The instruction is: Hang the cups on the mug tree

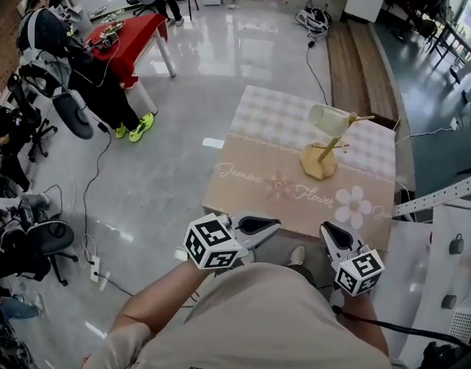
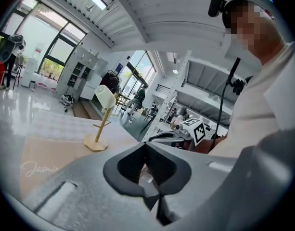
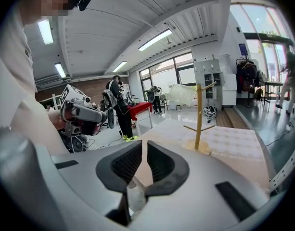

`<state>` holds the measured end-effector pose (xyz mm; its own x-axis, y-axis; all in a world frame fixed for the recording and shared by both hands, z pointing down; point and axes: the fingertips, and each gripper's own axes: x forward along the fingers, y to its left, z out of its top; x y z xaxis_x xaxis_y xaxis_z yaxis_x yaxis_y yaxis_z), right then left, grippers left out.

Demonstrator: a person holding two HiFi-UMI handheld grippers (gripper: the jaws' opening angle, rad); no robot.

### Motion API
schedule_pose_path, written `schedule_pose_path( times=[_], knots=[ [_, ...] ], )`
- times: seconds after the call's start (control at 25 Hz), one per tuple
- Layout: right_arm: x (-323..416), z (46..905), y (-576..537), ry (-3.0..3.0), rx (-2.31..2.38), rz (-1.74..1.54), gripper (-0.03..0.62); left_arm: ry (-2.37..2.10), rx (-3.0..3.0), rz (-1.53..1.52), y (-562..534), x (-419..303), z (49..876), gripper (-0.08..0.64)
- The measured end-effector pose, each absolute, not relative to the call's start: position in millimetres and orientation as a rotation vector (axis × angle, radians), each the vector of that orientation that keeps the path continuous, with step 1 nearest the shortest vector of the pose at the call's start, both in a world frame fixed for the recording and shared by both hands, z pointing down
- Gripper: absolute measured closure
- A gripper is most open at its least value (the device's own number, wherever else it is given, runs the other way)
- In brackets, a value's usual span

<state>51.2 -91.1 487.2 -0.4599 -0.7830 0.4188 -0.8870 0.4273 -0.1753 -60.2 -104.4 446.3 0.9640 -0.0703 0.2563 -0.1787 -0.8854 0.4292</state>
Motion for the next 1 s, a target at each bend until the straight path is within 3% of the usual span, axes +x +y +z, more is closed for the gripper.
schedule_pose_path(
  times=[1.0],
  knots=[
    [9,485,-59,-2.377,1.491,0.519,0.577,-0.022,2.696,0.453,-74,-71,461,0.552]
  ],
)
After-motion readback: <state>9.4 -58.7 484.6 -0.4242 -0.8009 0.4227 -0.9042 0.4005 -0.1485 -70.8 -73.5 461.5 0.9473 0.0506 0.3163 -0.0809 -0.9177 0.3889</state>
